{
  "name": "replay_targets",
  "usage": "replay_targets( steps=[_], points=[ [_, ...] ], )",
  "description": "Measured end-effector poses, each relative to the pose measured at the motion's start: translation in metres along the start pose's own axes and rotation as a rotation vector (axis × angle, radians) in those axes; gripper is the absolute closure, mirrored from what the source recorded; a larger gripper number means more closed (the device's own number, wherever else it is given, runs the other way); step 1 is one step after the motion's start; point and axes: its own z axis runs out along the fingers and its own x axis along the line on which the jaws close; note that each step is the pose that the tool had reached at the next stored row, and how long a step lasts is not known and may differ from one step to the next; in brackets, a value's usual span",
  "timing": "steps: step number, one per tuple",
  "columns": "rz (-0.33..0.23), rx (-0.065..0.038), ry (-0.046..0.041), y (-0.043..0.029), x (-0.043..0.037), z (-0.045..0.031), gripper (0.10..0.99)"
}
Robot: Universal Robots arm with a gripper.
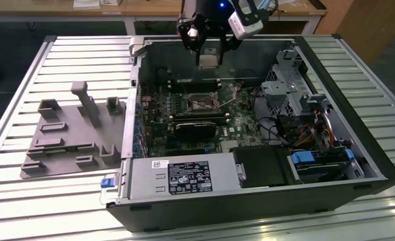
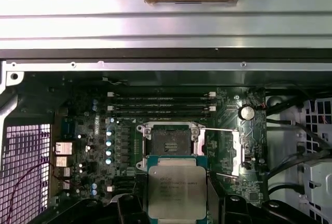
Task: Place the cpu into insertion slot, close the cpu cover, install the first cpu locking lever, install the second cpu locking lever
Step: 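Place the cpu into insertion slot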
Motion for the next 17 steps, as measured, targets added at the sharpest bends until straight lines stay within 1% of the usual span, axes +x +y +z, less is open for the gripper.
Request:
replay_targets(
  steps=[9, 13, 17],
  points=[
    [0.0, 0.001, 0.0, -0.0012, -0.0003, 0.0138, 0.549],
    [0.0, 0.001, 0.0, -0.0016, -0.0003, 0.0183, 0.549],
    [0.0, 0.001, -0.0001, -0.0022, -0.0005, 0.0254, 0.549]
  ],
)
